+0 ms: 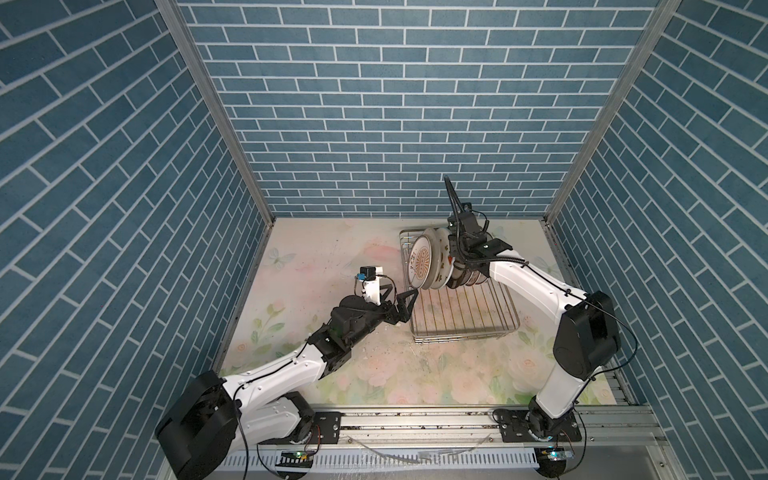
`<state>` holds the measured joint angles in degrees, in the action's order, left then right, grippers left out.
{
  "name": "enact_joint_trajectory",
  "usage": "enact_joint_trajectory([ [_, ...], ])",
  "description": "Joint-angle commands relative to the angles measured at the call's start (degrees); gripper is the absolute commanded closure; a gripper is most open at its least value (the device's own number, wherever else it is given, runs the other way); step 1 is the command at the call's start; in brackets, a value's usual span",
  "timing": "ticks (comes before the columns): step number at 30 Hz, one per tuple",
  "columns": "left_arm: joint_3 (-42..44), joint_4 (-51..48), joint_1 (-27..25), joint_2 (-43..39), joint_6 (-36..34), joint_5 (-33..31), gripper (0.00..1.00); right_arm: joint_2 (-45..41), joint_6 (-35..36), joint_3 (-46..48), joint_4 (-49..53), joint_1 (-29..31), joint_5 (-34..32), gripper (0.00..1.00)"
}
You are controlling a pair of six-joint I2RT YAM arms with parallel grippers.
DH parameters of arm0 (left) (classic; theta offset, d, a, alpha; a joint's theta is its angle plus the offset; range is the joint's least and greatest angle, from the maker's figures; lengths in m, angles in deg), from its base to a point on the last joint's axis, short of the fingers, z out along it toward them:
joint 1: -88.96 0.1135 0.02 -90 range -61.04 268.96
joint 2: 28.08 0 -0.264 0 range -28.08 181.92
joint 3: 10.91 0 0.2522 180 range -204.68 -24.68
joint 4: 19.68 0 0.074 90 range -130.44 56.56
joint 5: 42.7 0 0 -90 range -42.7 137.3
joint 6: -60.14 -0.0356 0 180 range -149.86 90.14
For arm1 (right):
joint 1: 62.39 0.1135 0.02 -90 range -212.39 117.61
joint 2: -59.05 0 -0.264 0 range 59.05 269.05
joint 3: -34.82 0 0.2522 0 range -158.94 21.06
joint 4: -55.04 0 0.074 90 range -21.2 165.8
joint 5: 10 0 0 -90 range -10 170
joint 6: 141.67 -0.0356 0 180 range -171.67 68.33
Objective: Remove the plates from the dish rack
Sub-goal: 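Close the right gripper on the dark-rimmed plate's rim in the rack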
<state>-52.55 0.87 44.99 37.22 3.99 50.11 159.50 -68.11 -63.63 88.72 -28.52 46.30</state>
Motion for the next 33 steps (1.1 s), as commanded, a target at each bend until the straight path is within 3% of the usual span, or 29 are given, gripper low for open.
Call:
enact_joint_trajectory([
  [1, -0.9, 2.2, -0.3, 0.5, 0.7, 1.3, 0.0, 1.7, -0.1, -2.3, 2.1, 0.3, -3.3, 0.8],
  [8, -1.1, 2.6, -0.3, 1.4, 0.7, 1.4, 0.0, 3.0, -0.2, -3.7, 2.6, 0.6, -4.8, 0.82],
  [16, 0.2, -0.8, -0.3, -1.5, 0.5, -4.3, 0.0, 4.2, 0.3, -5.3, 3.3, 0.8, -5.7, 0.88],
  [33, 0.8, -3.5, -0.3, -3.5, -0.6, -7.5, 0.0, 3.3, 4.8, -7.2, 1.3, 1.0, -9.1, 0.96],
])
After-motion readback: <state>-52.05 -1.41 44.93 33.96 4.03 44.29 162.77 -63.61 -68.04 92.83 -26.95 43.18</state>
